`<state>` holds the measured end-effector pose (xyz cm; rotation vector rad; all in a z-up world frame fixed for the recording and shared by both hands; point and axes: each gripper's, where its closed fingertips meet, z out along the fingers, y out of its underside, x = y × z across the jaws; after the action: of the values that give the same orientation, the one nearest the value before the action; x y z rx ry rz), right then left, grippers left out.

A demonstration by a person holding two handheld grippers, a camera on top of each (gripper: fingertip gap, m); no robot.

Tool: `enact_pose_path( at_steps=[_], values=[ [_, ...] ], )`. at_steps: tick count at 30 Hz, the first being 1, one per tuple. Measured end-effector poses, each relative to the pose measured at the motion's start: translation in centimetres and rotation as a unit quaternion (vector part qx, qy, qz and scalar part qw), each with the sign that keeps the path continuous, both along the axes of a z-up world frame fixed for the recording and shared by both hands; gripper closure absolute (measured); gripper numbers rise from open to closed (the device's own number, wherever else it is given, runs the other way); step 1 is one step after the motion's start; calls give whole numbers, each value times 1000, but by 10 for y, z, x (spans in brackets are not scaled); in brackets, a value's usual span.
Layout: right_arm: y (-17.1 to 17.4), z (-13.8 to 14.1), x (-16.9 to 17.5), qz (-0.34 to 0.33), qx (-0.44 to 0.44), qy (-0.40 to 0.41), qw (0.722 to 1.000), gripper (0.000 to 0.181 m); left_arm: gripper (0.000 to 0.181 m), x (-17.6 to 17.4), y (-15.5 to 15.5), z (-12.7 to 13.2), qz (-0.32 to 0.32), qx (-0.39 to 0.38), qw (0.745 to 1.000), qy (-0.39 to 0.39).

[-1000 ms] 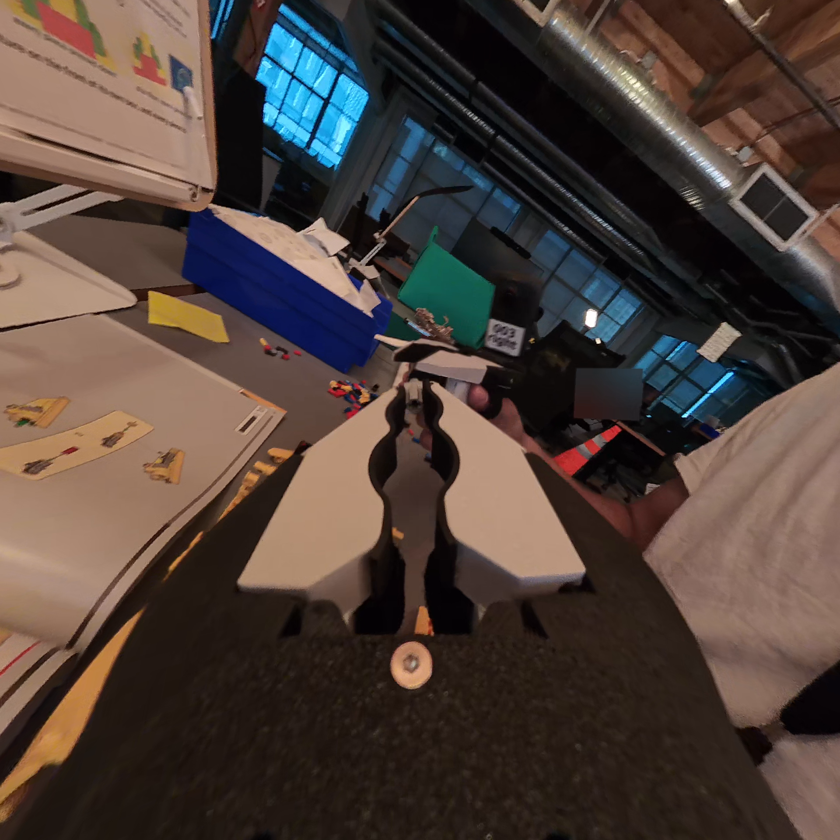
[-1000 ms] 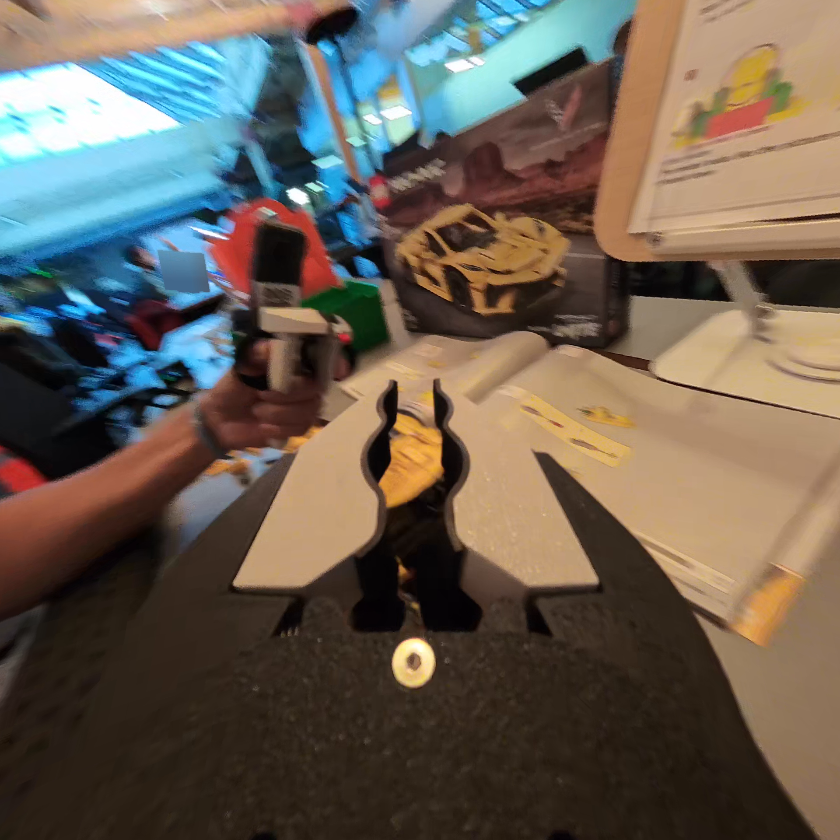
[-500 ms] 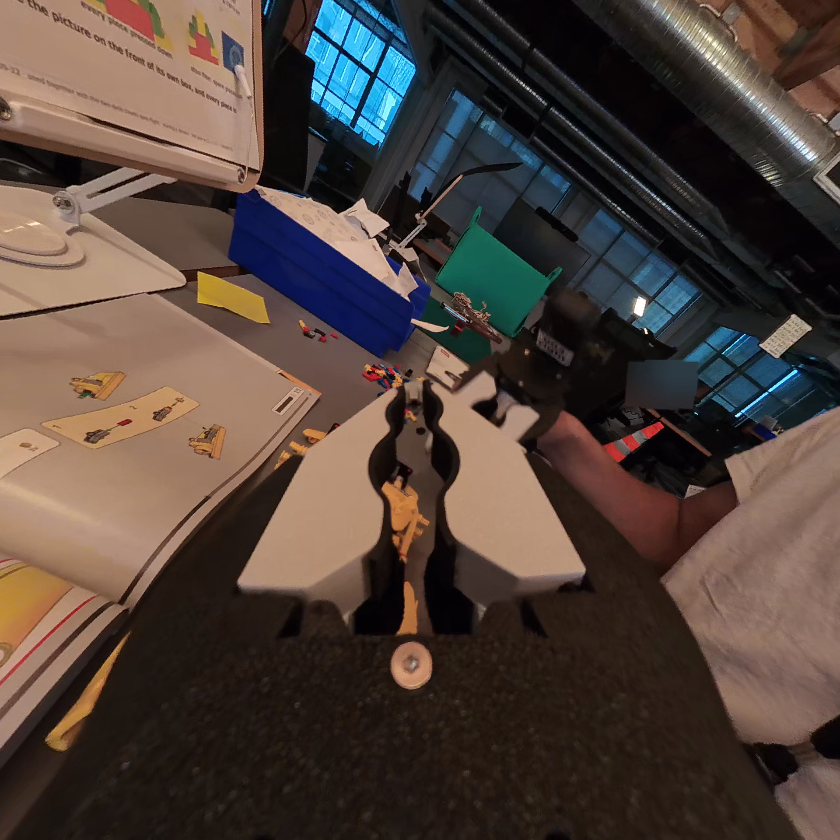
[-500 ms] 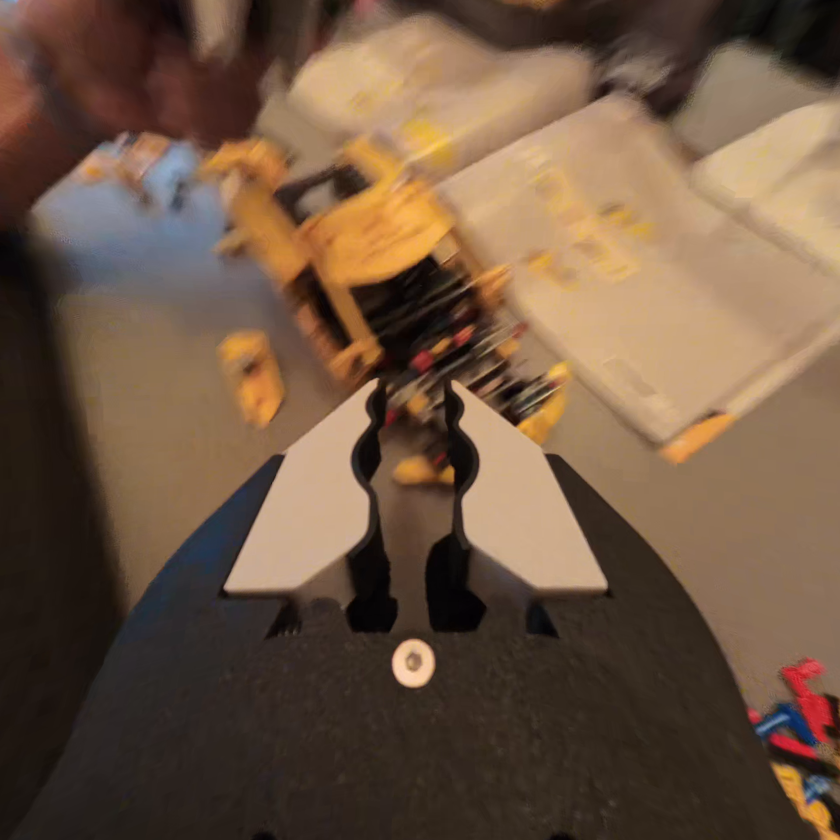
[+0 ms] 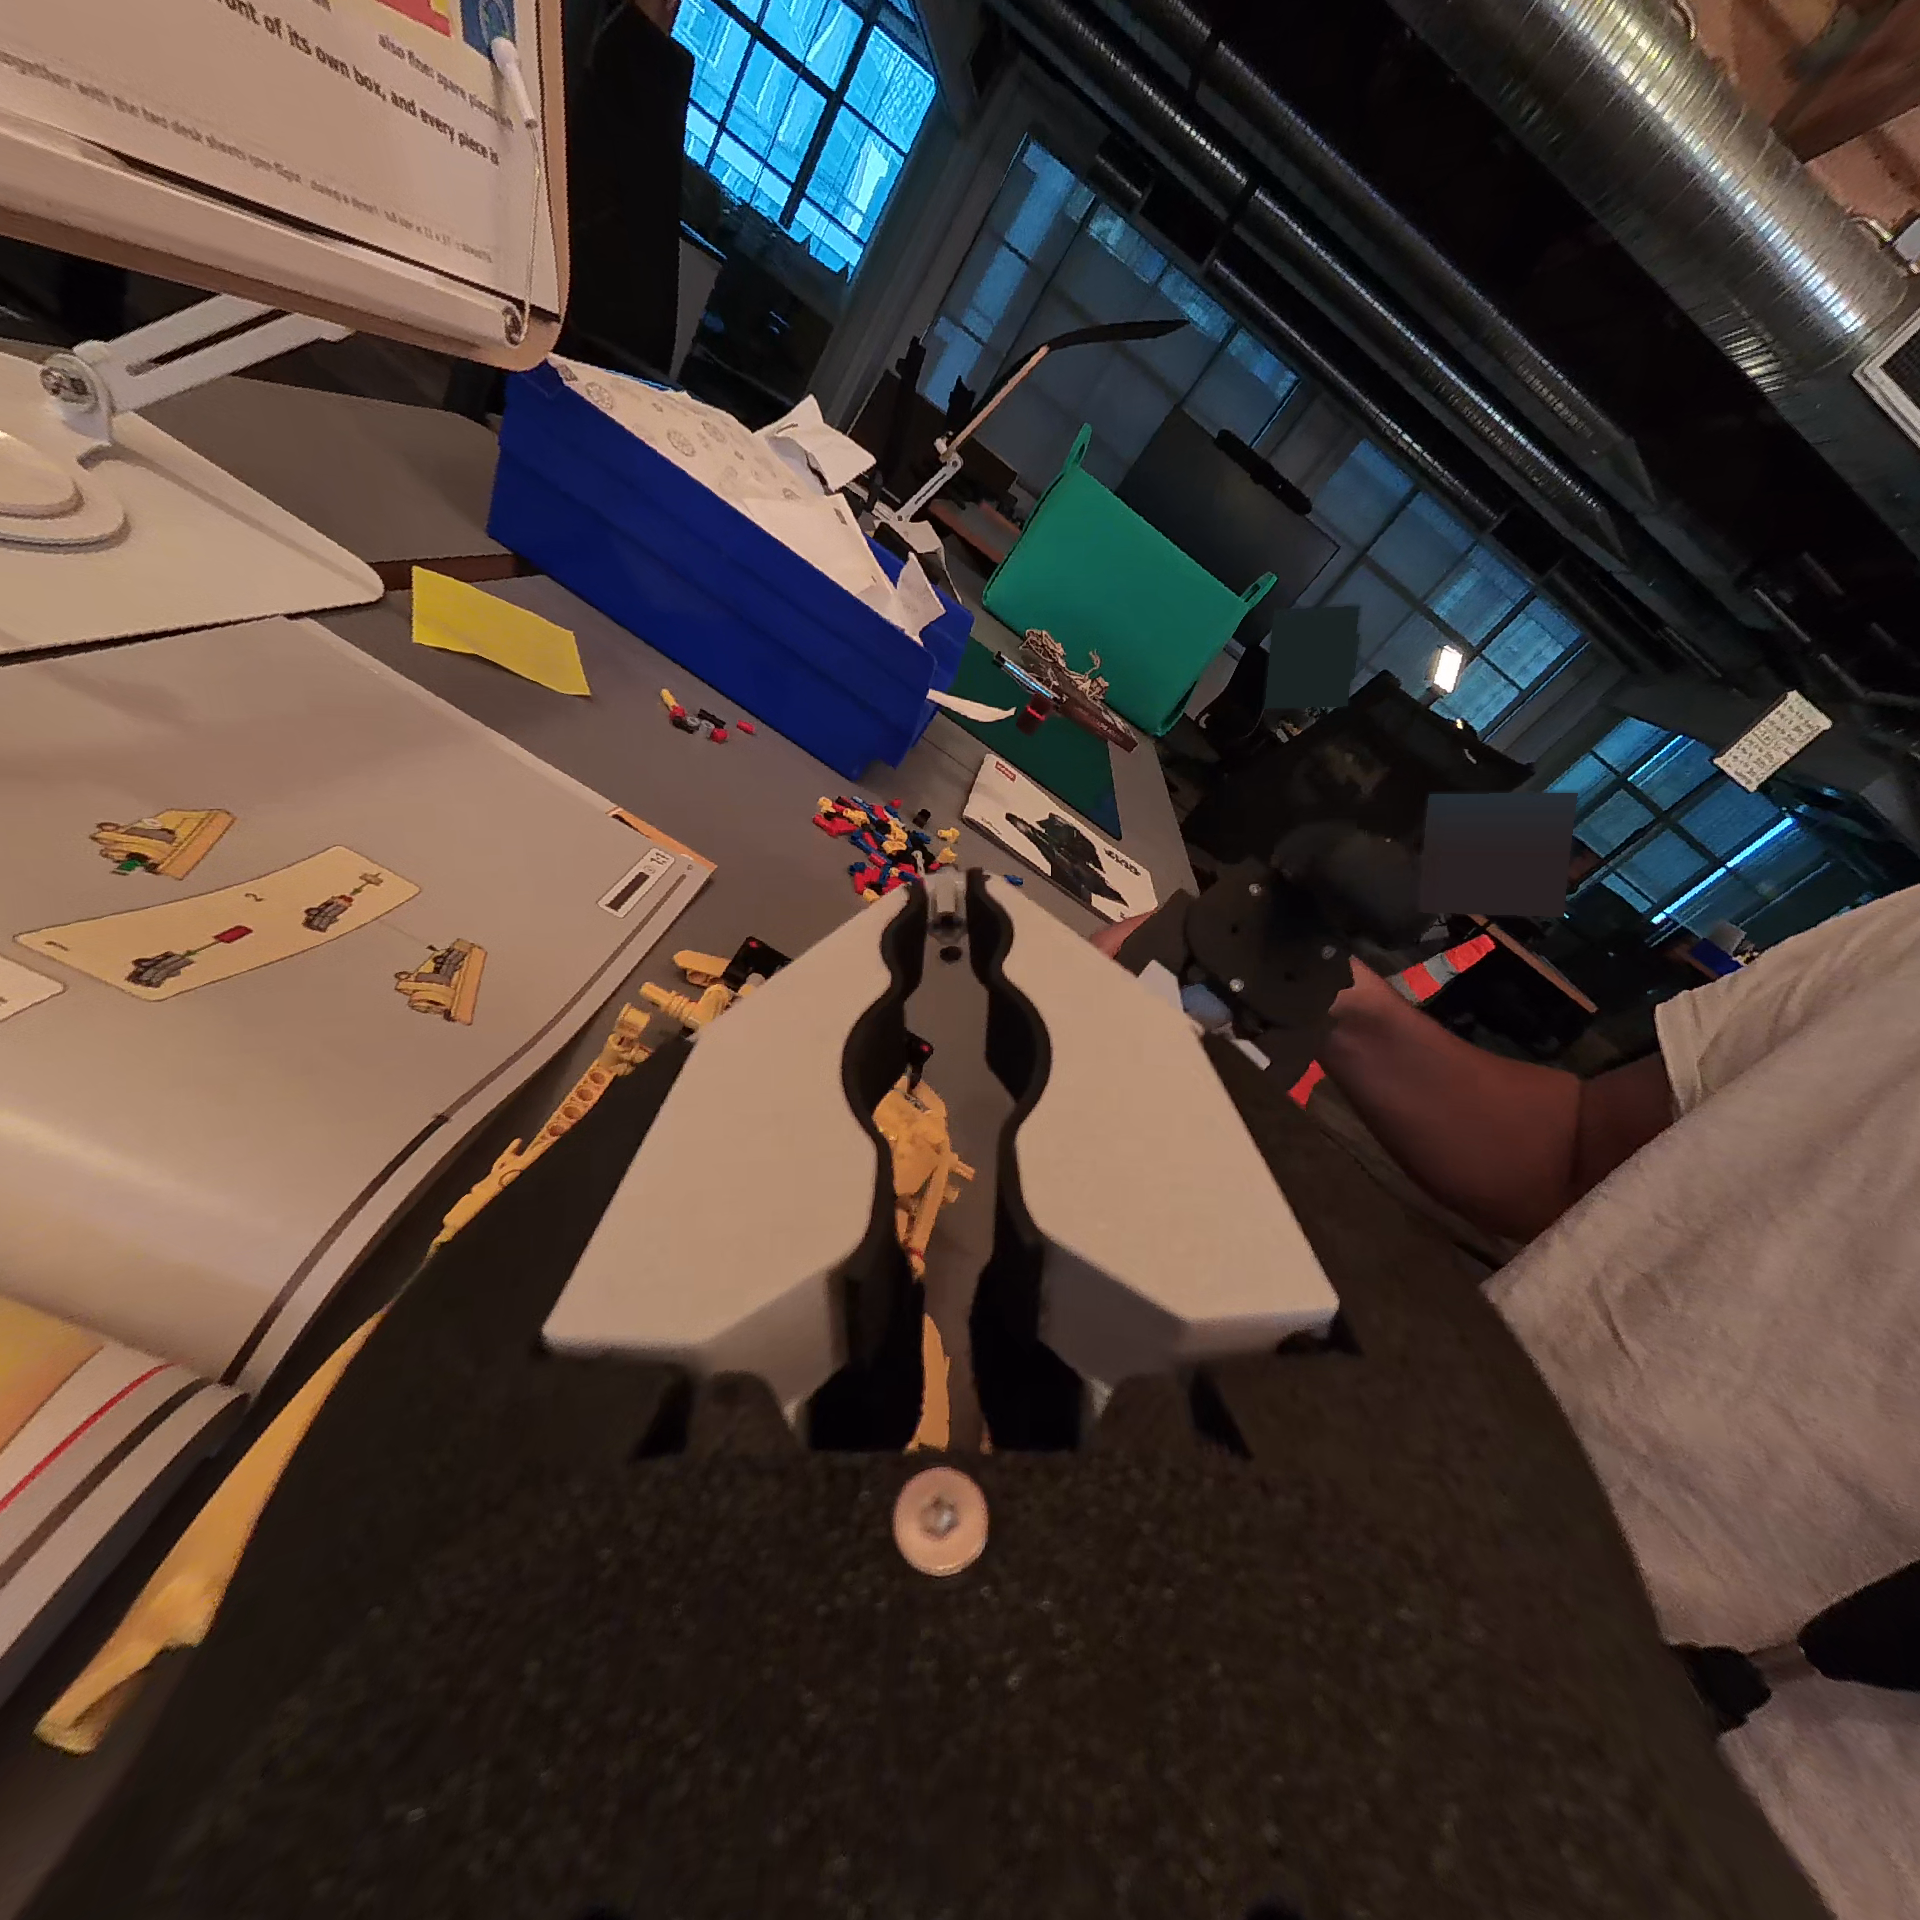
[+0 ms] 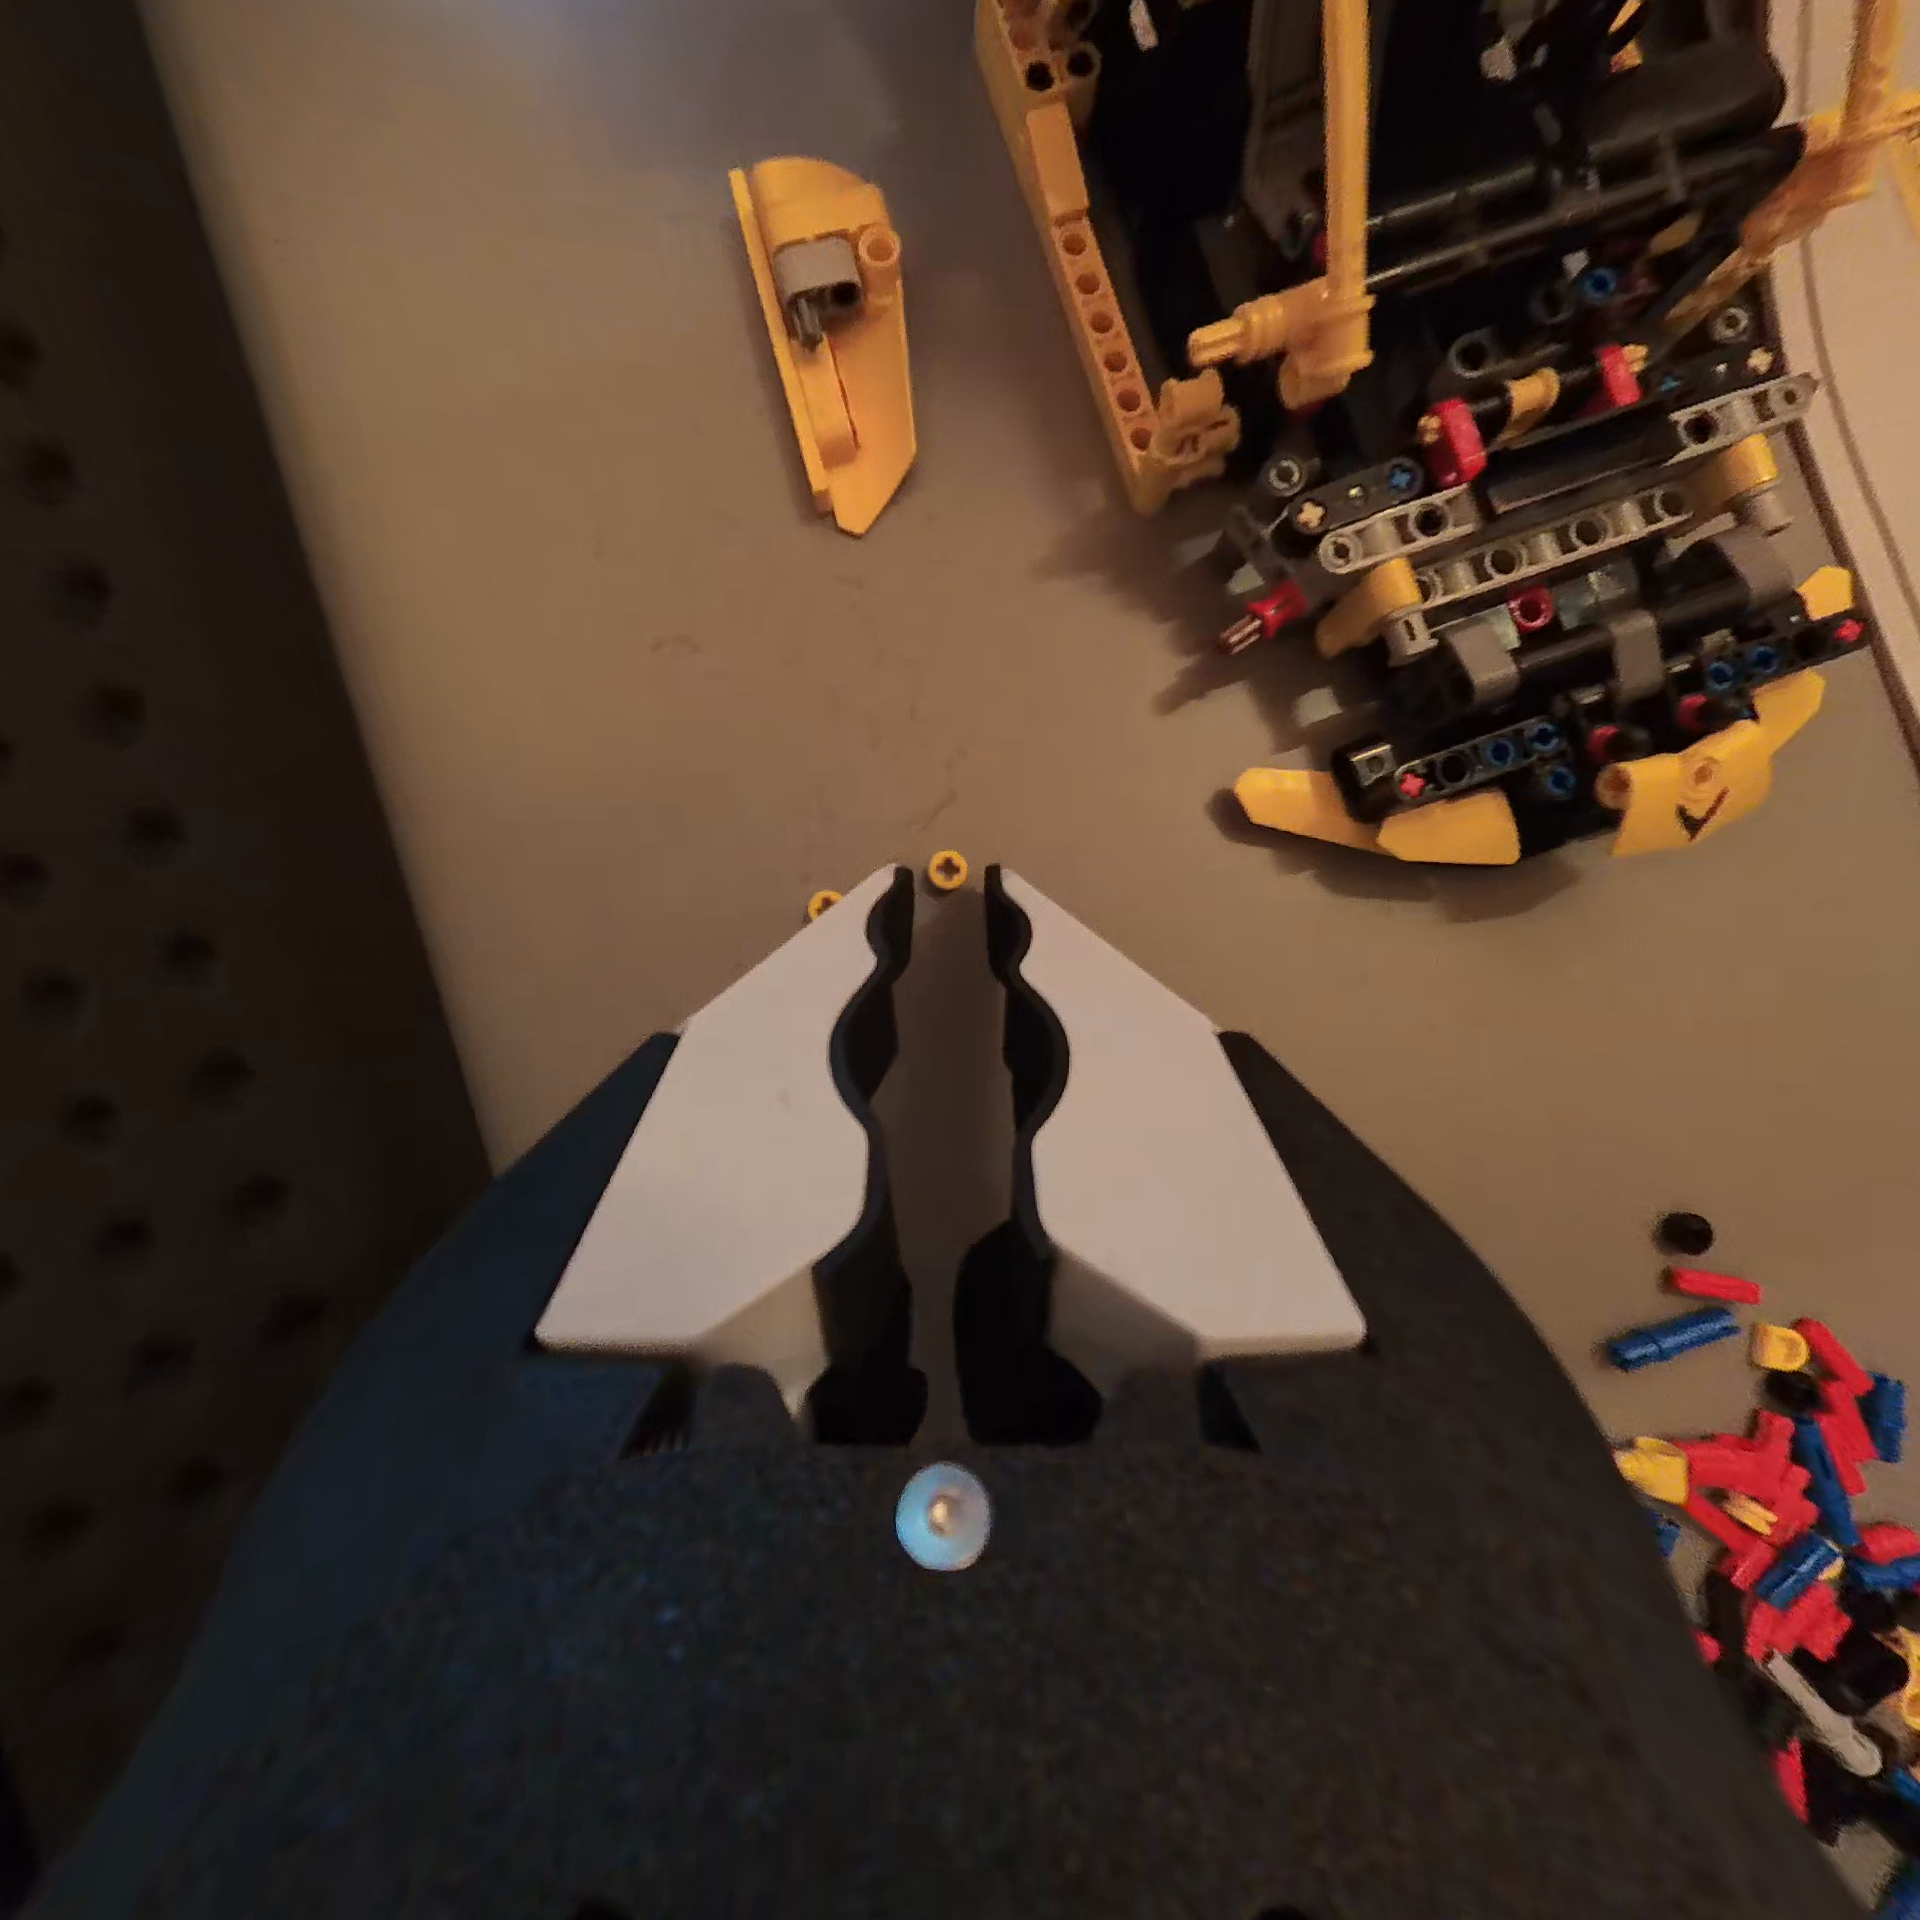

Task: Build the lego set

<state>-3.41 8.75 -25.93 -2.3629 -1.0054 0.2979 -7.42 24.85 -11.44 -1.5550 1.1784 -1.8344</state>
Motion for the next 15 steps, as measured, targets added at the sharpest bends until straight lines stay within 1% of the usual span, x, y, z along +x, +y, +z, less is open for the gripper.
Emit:
enact_pose_path(
  at_steps=[2, 7, 11, 12, 13, 14, 15],
  values=[
    [0, -3, -2, 6, 4, -1, 1000, 167, 174, -1, 0, 2, -3, -6, 1000, -5],
    [4, -5, -2, -4, 15, -5, 1000, 176, 174, -1, -1, 4, -7, -13, 1000, -11],
    [5, -4, -2, -1, 16, -6, 1000, 176, 174, -3, -2, 9, -17, -29, 999, -27],
    [8, 0, -4, -3, 22, 10, 1000, 176, 174, -4, -4, 14, -24, -42, 998, -42],
    [17, 13, -9, -10, 43, 43, 998, 176, 174, -6, -5, 21, -32, -59, 996, -62],
    [31, 36, -14, -24, 86, 90, 992, 176, 174, -8, -6, 28, -41, -75, 993, -83],
    [48, 67, -18, -42, 138, 147, 979, 176, 174, -10, -9, 34, -51, -89, 989, -103]
  ],
)
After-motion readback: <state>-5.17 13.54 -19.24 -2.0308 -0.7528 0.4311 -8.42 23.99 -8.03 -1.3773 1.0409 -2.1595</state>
